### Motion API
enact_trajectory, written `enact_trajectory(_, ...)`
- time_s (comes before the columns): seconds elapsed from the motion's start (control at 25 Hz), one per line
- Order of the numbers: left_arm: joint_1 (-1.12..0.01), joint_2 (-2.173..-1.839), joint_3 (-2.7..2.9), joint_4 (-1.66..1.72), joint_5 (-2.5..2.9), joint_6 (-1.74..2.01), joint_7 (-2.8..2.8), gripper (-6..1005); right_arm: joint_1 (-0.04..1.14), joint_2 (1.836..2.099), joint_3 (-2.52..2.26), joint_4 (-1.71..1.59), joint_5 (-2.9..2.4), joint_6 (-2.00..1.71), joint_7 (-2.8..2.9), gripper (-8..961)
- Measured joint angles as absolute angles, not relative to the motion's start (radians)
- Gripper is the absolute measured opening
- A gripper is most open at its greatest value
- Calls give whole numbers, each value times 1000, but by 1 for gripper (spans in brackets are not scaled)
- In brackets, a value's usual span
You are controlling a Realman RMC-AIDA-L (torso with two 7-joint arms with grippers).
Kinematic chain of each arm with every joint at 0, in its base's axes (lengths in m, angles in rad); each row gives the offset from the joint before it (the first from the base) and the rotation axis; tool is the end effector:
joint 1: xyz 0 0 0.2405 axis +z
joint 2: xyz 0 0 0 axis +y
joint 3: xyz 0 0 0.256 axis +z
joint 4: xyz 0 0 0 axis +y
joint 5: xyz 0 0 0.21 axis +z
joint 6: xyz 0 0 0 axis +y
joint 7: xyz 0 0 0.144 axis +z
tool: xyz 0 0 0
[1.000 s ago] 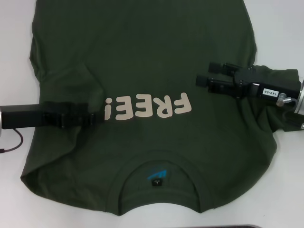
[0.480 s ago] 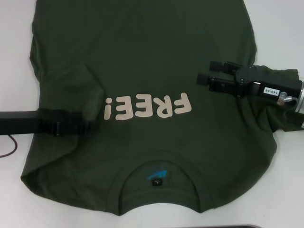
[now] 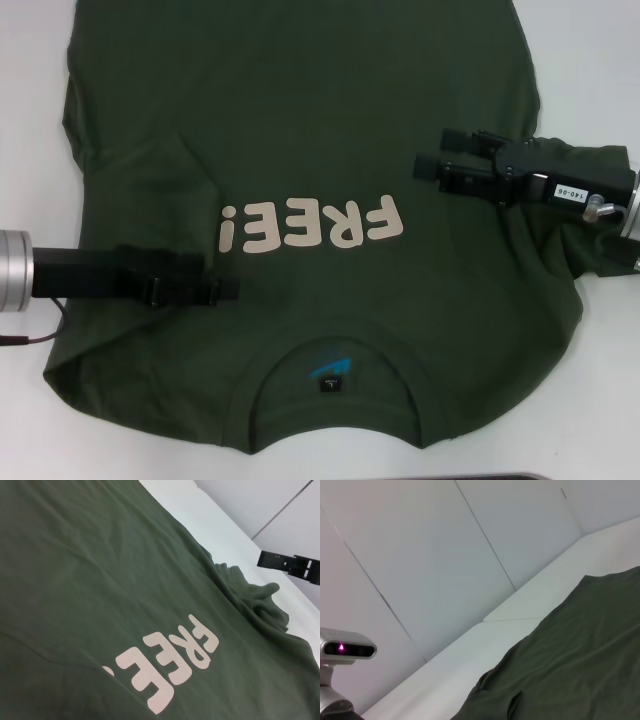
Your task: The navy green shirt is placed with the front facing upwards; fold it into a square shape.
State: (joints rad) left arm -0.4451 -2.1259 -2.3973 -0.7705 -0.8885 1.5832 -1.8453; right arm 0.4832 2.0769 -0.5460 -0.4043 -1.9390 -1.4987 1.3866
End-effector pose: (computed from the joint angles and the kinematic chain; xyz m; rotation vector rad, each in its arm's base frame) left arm -0.2927 0.2907 -0.0209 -2.7232 -1.3127 -0.3976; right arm 0.2928 0.3059 -0.0233 -2.4896 1.0236 0.9292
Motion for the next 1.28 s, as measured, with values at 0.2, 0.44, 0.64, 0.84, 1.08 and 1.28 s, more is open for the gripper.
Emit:
enact_trajectory(0.2, -445, -2128, -2392, -776, -896, 1599, -1842, 892, 482, 2077, -546, -401, -1939, -1499, 1387, 897)
enact_trajectory(0.44, -446, -2128, -2390, -777, -897, 1603, -1841, 891, 479, 2077, -546, -400, -1939, -1499, 1387, 896)
enact_trajectory(0.64, -455, -2136, -2389, -773, -894, 1596, -1841, 892, 477, 2077, -546, -400, -1939, -1499, 1387, 896)
enact_trajectory(0.84, -461, -2143, -2388, -772, -892, 1590, -1841, 892, 477, 2077, -546, -400, -1939, -1499, 1387, 896)
enact_trajectory(1.08, -463, -2148, -2388, -770, -890, 1587, -1841, 891, 476, 2077, -546, -401, -1939, -1499, 1387, 897)
enact_trajectory(1.28, -463, -2147, -2397, -779, -909, 1604, -1841, 891, 475, 2077, -546, -406, -1939, -1500, 1387, 896)
